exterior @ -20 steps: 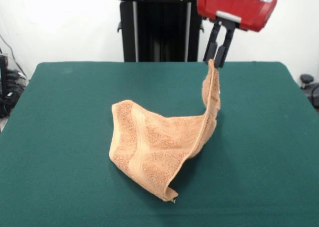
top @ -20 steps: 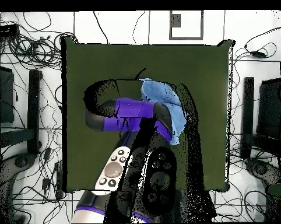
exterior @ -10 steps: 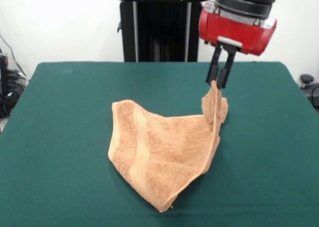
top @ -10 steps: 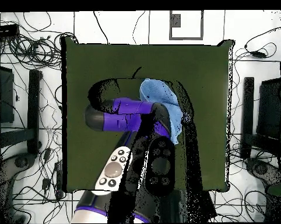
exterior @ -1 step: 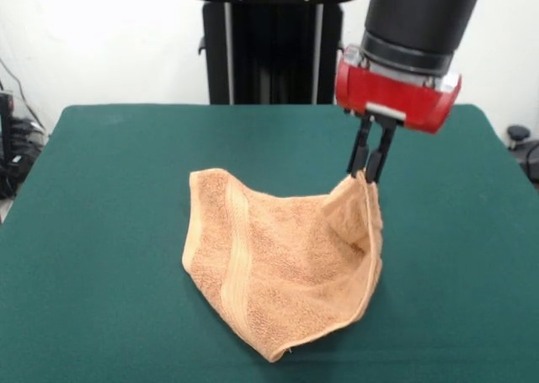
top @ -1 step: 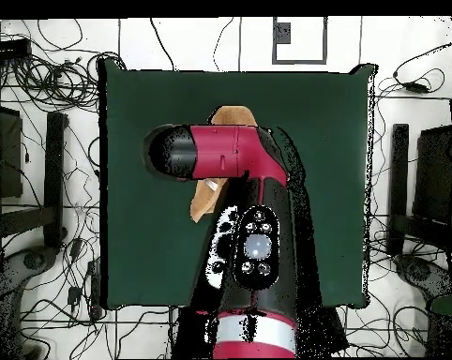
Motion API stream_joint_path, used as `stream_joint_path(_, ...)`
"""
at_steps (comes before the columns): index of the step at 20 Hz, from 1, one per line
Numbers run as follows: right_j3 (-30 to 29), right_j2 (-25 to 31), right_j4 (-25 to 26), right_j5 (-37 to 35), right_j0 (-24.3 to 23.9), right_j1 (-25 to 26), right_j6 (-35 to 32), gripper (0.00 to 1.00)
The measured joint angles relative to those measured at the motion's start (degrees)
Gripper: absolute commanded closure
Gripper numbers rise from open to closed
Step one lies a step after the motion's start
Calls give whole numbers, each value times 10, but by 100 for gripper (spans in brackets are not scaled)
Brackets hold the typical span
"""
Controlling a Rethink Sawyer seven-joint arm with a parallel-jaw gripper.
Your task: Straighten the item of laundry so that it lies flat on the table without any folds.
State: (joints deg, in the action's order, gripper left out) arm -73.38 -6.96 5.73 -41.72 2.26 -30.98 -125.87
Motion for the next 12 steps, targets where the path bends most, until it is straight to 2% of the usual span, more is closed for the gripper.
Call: stream_joint_path(12,32,0,0,0,20,39,0,100)
